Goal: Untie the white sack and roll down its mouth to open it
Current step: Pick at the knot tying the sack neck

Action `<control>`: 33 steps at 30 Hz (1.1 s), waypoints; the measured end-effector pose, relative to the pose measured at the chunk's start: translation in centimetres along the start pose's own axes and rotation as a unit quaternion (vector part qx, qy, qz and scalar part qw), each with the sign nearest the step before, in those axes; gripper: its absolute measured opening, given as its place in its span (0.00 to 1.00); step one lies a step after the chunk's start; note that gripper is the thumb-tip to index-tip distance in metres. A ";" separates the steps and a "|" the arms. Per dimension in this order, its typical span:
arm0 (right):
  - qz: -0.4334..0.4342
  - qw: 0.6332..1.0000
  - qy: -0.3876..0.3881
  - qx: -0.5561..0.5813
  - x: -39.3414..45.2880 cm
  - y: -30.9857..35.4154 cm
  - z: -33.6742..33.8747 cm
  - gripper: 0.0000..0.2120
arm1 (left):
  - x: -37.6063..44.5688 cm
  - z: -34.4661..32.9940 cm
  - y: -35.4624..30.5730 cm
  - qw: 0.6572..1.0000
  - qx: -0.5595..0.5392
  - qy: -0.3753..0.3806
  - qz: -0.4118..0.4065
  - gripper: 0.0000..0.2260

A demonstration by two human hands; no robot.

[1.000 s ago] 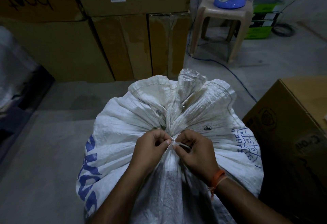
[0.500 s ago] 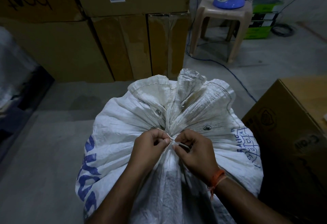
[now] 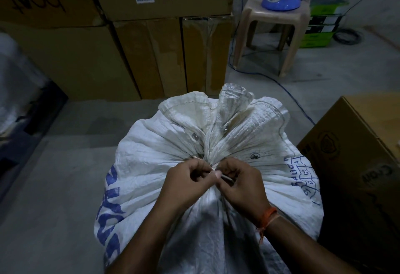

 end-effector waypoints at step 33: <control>0.115 0.954 0.270 -0.061 -1.0 0.2 3.0 0.08 | 0.5 0.2 0.0 0.991 0.094 -0.067 -0.061 0.04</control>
Point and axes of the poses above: each hand's wrist, its own x-axis towards the middle knuckle, its own z-axis out of the back of the hand, y = z × x, the point moved 3 cm from there along x, towards the middle knuckle, and after that the axes turned 15 degrees about z, right-handed, at the moved point
